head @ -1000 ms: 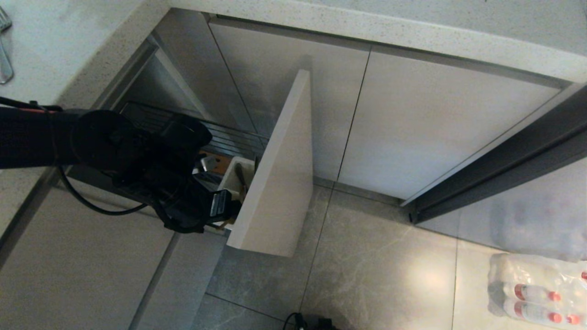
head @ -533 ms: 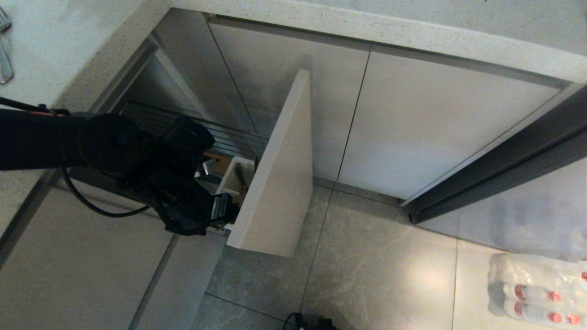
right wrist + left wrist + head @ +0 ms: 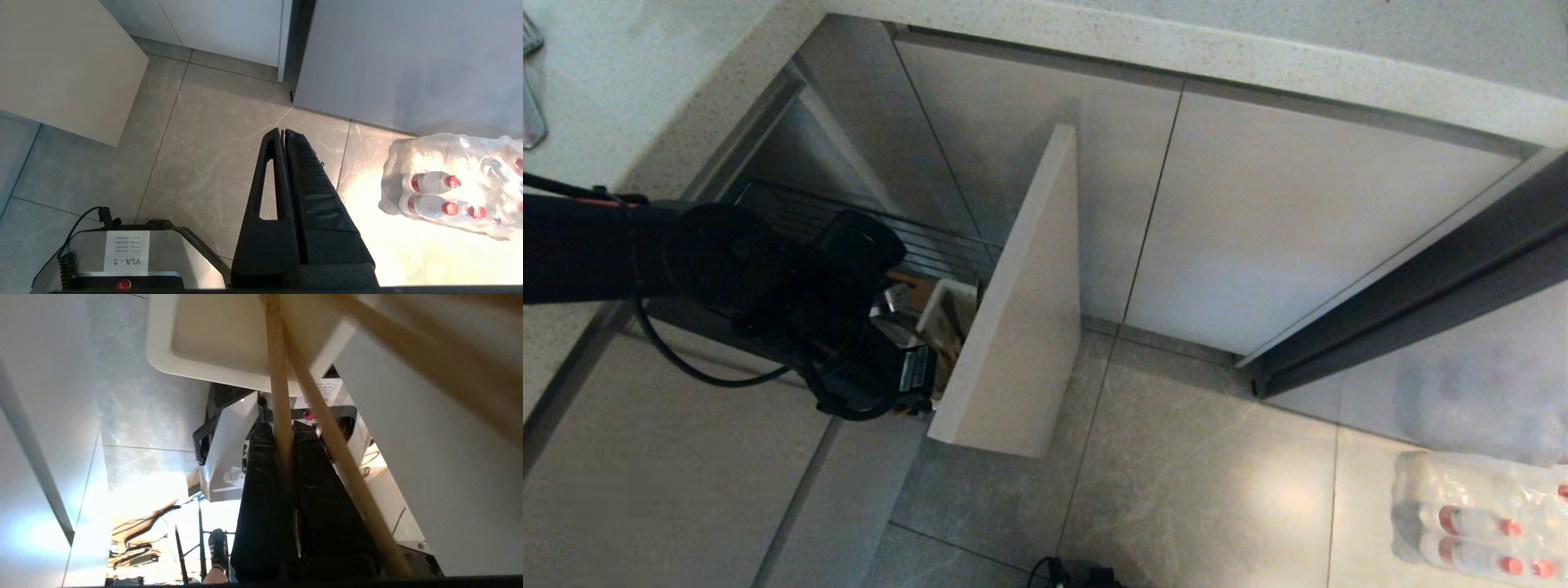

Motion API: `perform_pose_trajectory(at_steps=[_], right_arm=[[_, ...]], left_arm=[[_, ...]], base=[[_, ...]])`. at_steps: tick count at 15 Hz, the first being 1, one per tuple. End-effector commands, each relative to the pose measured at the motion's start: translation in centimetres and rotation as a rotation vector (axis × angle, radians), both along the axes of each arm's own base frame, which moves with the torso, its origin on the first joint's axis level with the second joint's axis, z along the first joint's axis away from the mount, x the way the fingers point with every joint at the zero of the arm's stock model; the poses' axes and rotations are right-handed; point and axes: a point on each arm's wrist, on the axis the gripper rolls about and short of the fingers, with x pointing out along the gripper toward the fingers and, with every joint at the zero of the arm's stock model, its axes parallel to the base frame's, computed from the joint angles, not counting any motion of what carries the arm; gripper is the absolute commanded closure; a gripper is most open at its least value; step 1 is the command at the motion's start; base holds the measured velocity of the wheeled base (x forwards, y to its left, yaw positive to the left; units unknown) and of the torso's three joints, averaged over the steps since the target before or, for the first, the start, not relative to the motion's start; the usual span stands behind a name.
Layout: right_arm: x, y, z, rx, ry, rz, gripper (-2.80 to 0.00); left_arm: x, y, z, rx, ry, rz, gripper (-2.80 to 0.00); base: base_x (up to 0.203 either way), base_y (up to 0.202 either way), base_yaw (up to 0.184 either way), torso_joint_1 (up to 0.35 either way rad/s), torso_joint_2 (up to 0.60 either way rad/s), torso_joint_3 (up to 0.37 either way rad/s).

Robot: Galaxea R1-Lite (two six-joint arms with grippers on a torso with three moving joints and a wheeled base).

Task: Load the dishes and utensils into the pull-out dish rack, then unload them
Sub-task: Take the chopsticks out of the cupboard

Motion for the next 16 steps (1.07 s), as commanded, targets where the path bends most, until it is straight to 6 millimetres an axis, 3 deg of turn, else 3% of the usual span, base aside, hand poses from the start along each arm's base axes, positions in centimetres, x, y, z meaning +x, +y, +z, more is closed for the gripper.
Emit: perform_pose_trajectory(at_steps=[1, 6, 16], right_arm=[[0.0, 0.0, 0.0, 0.0, 0.0, 0.0, 0.0], [0.0, 0.0, 0.0, 0.0, -0.001, 0.0, 0.0], [0.0, 0.0, 0.0, 0.0, -0.001, 0.0, 0.0]], left_arm=[[-0.1, 0.0, 0.0, 0.0, 0.003, 0.001, 0.0], [-0.4, -0.2, 0.2, -0.003, -0.001, -0.007, 0.0], [-4.2, 0.8, 5.0, -0.017, -0.165, 0.004, 0.0]], base=[[0.0, 0.0, 0.0, 0.0, 0.0, 0.0], [0.0, 0.0, 0.0, 0.0, 0.0, 0.0], [0.0, 0.0, 0.0, 0.0, 0.0, 0.0]])
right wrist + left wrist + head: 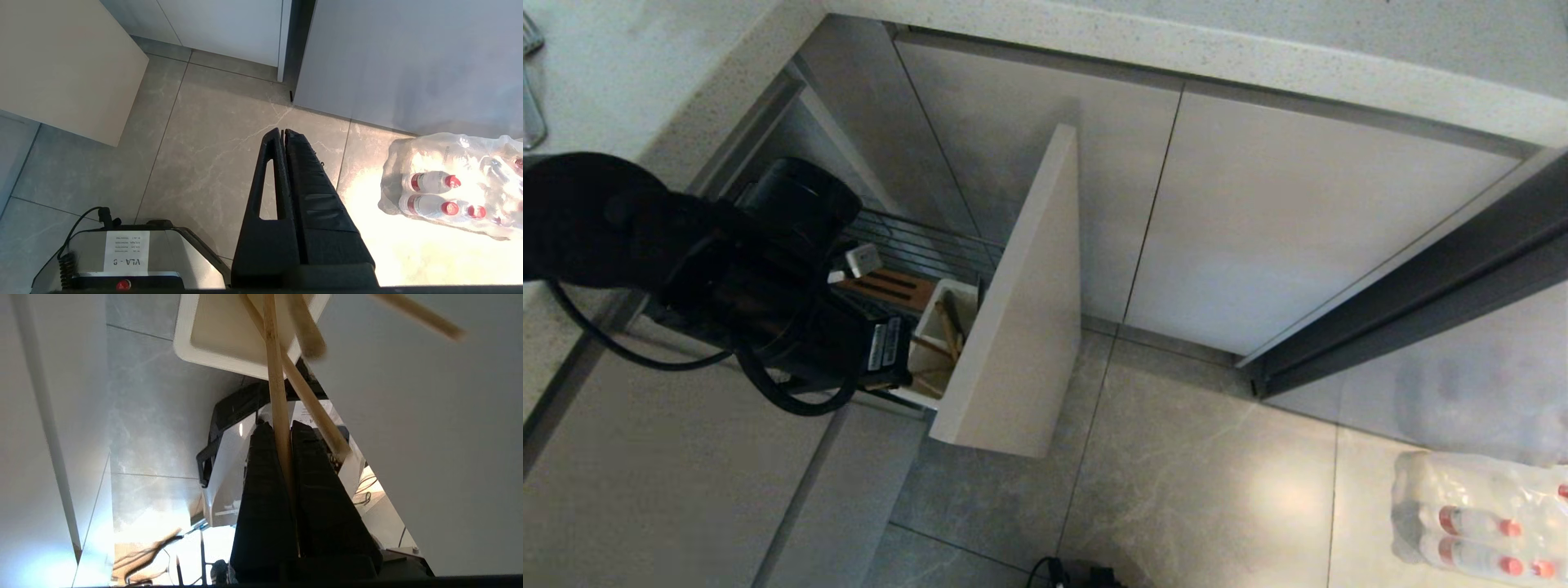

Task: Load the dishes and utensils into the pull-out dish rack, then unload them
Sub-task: Take the chopsticks out of the cupboard

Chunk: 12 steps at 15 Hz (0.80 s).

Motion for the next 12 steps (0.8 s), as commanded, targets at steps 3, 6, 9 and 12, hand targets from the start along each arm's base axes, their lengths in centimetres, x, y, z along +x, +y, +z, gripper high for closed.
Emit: perform_pose_trajectory(at_steps=[3, 6, 9, 12], right_arm=[[0.0, 0.0, 0.0, 0.0, 0.001, 0.0, 0.0], [0.0, 0.0, 0.0, 0.0, 0.001, 0.0, 0.0], [0.0, 0.0, 0.0, 0.0, 0.001, 0.0, 0.0], [0.0, 0.0, 0.0, 0.0, 0.001, 0.0, 0.0]], left_arm=[[-1.7, 0.6, 1.8, -0.023, -0.052, -0.003, 0.0], [-3.3, 1.0, 3.2, -0.044, -0.105, -0.011, 0.0], [-5.2, 1.6, 4.8, -0.028, -0.188, 0.015, 0.0], [-6.6, 1.8, 5.8, -0.012, -0.244, 0.029, 0.0]], base=[[0.0, 0.0, 0.0, 0.0, 0.0, 0.0], [0.0, 0.0, 0.0, 0.0, 0.0, 0.0], [0.0, 0.0, 0.0, 0.0, 0.0, 0.0], [0.0, 0.0, 0.0, 0.0, 0.0, 0.0]])
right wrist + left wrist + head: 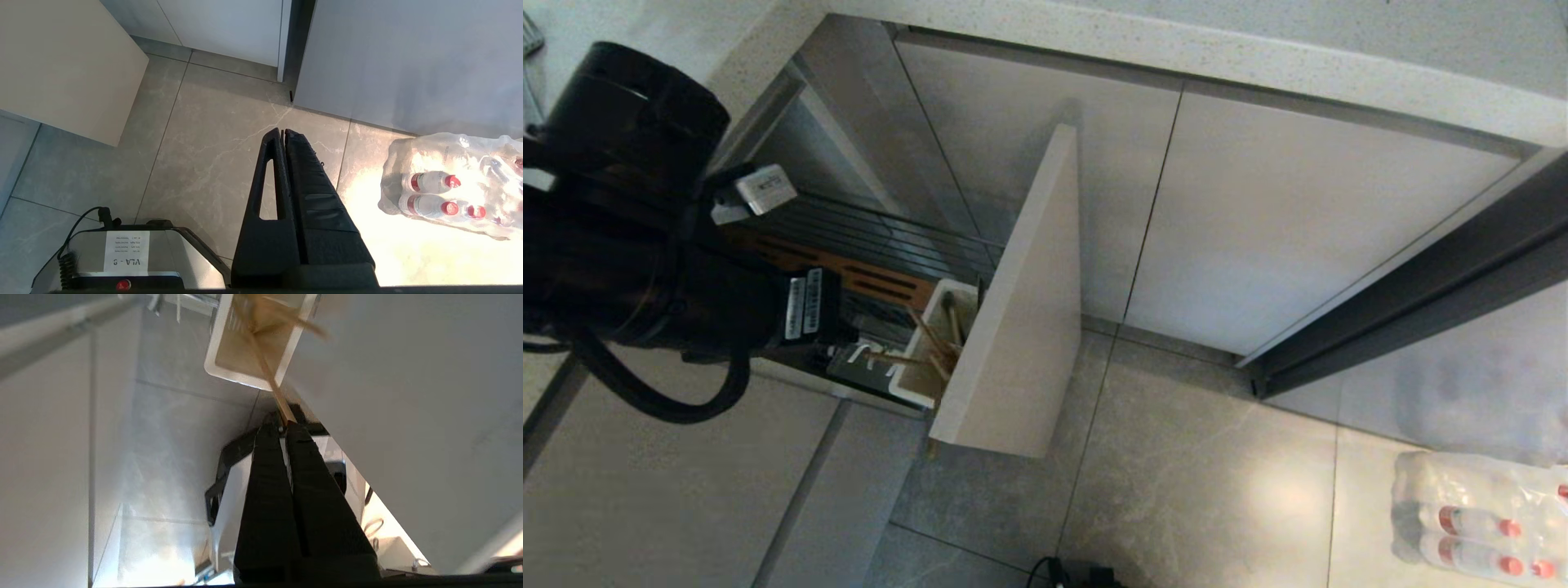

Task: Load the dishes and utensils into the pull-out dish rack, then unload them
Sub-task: Take the chopsticks out of the cupboard

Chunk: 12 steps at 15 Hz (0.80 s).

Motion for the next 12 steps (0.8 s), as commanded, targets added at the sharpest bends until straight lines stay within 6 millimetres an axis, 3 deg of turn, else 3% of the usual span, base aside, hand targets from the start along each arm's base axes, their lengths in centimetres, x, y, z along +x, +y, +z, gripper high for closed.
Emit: perform_pose_trajectory(at_steps=[1, 6, 12], right_arm=[[0.0, 0.0, 0.0, 0.0, 0.001, 0.0, 0.0], [0.0, 0.0, 0.0, 0.0, 0.001, 0.0, 0.0], [0.0, 0.0, 0.0, 0.0, 0.0, 0.0, 0.0]], left_arm=[[-1.0, 0.4, 0.7, -0.012, -0.028, 0.0, 0.0], [-1.7, 0.6, 1.2, -0.013, -0.055, 0.007, 0.0], [-0.4, 0.0, -0.1, 0.011, -0.003, 0.007, 0.0]], base=[[0.0, 0.0, 0.0, 0.0, 0.0, 0.0], [0.0, 0.0, 0.0, 0.0, 0.0, 0.0], [0.0, 0.0, 0.0, 0.0, 0.0, 0.0]])
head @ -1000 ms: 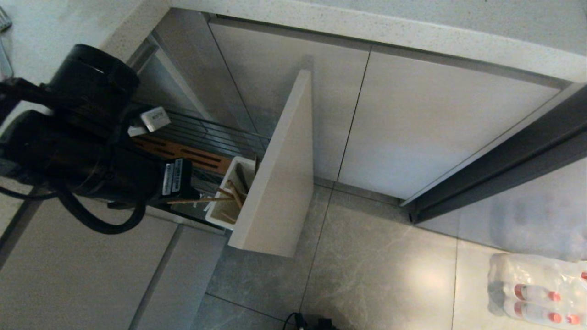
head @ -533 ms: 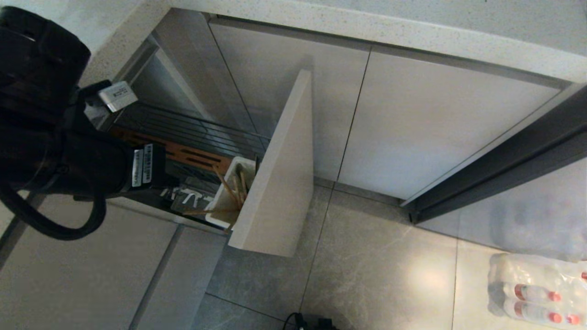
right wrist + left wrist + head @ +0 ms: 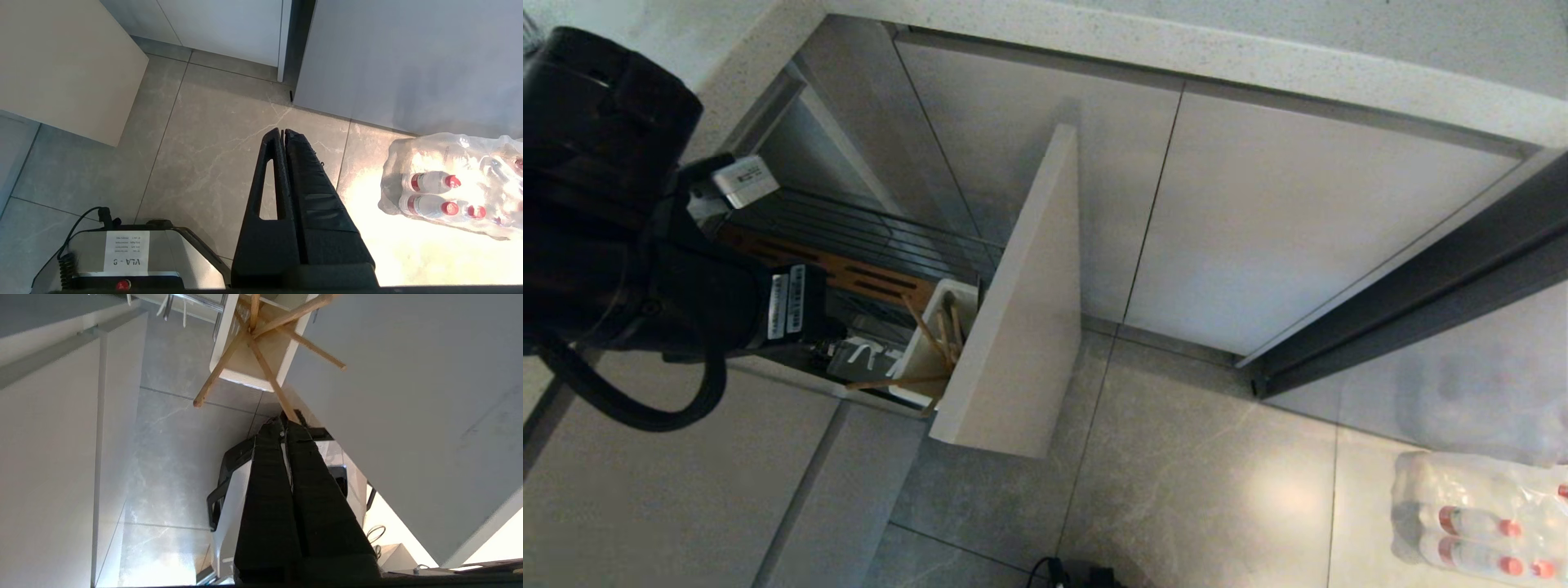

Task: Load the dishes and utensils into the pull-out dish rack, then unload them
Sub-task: Take the chopsticks out of the cupboard

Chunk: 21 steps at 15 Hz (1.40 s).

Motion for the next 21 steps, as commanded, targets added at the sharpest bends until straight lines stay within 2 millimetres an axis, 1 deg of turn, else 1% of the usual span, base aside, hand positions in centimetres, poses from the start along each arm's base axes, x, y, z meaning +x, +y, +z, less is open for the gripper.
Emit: perform_pose_trajectory(at_steps=[1, 2, 3, 6, 10, 11, 12, 16, 21], right_arm=[[0.0, 0.0, 0.0, 0.0, 0.0, 0.0, 0.0], [0.0, 0.0, 0.0, 0.0, 0.0, 0.0, 0.0], [0.0, 0.0, 0.0, 0.0, 0.001, 0.0, 0.0], [0.0, 0.0, 0.0, 0.0, 0.0, 0.0, 0.0], [0.0, 0.0, 0.0, 0.0, 0.001, 0.0, 0.0], [0.0, 0.0, 0.0, 0.0, 0.001, 0.0, 0.0], [0.0, 0.0, 0.0, 0.0, 0.001, 0.0, 0.0], [0.0, 0.0, 0.0, 0.0, 0.001, 0.0, 0.0], [0.0, 0.0, 0.0, 0.0, 0.001, 0.0, 0.0]], left_arm=[[0.6, -0.3, -0.6, 0.012, 0.027, 0.0, 0.0], [0.9, -0.5, -0.9, 0.017, 0.04, 0.0, 0.0], [1.3, -0.6, -1.2, 0.022, 0.051, 0.0, -2.8], [2.5, -1.0, -2.1, 0.037, 0.086, 0.012, -2.8], [4.2, -0.7, -3.0, 0.045, 0.11, 0.054, -2.8], [4.9, -0.7, -3.4, 0.043, 0.105, 0.065, -2.8], [5.7, -0.7, -3.7, 0.036, 0.091, 0.076, -2.8], [7.4, -1.4, -5.2, 0.014, 0.034, 0.084, -2.8], [8.4, -1.6, -5.8, 0.005, -0.081, 0.133, -2.8]], base=[[0.0, 0.0, 0.0, 0.0, 0.0, 0.0], [0.0, 0.0, 0.0, 0.0, 0.0, 0.0], [0.0, 0.0, 0.0, 0.0, 0.0, 0.0], [0.0, 0.0, 0.0, 0.0, 0.0, 0.0], [0.0, 0.0, 0.0, 0.0, 0.0, 0.0], [0.0, 0.0, 0.0, 0.0, 0.0, 0.0], [0.0, 0.0, 0.0, 0.0, 0.0, 0.0], [0.0, 0.0, 0.0, 0.0, 0.0, 0.0], [0.0, 0.0, 0.0, 0.0, 0.0, 0.0]])
